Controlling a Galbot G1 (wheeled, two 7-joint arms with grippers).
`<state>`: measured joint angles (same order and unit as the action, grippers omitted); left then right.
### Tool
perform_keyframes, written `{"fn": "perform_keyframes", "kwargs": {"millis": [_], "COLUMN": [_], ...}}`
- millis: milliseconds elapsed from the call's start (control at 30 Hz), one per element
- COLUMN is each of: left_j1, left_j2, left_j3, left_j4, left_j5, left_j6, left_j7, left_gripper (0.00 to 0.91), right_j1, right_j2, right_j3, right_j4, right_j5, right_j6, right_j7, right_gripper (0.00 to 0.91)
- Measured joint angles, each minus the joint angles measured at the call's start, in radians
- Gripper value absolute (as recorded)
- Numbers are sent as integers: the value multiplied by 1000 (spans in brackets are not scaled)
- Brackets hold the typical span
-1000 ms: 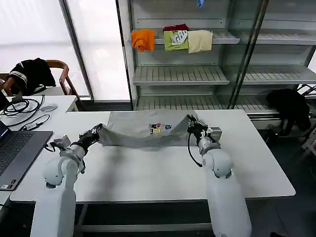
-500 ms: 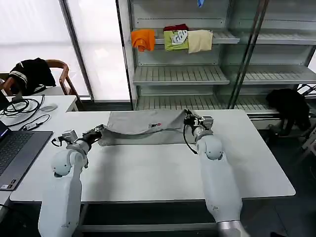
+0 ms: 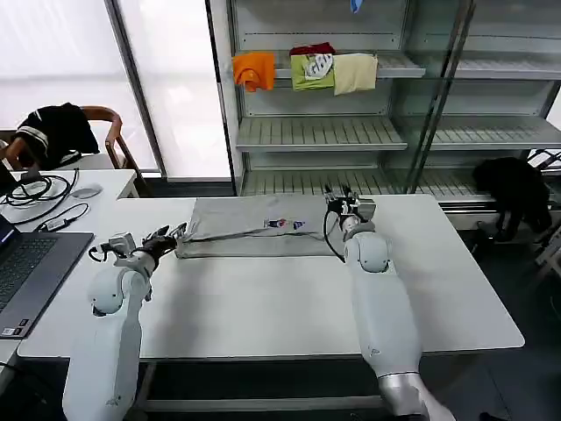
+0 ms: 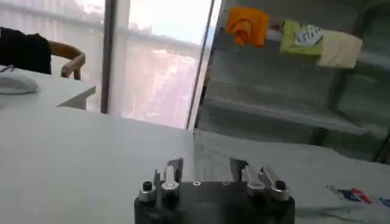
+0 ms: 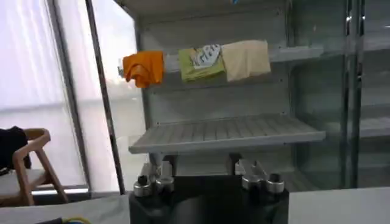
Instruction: Fold and organize the clothes.
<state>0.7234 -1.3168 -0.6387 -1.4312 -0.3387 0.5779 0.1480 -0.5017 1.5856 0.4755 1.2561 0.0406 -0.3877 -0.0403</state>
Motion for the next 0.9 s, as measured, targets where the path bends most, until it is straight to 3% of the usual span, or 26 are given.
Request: {"fn": "perform_keyframes", "kwargs": {"millis": [267,567,600,633,667,700,733,767,900], "left_j1": [36,53,54,55,57,58,59,60,62], "left_j2": [-1,-6,-6,-7,-7,-6,-6,-6,-5], "left_j3": [31,46,47,47,47,47,47,47,46], "left_j4": [-15,-13,-12,-11,-10,-10,-9,-8,-3], "left_j5": [83,149,153,157,160,162,164,167,174], "left_j6": [4,4,4,3,3,3,3,3,3], "left_j7": [30,52,54,55,57,60,63,65,78], "left_gripper": [907,907,907,897,826,544,363,20,10], "right_j1": [-117,-219,-228,-236,-243,-250,-255,-260,-272], "right_j2": [-61,-115,-117,-119,-120,-122,-124,-126,-129], "right_j3": [8,13,11,10,10,9,7,6,3], "right_j4": [103,170,174,177,180,183,186,190,203], "right_j5": [-31,-6,-3,-2,-1,1,3,6,19], "right_j6": [-101,-153,-157,-160,-163,-166,-167,-168,-173], "right_j7": [-23,-44,-47,-50,-53,-57,-61,-66,-83], "right_gripper": [907,907,776,353,353,0,0,0,0]}}
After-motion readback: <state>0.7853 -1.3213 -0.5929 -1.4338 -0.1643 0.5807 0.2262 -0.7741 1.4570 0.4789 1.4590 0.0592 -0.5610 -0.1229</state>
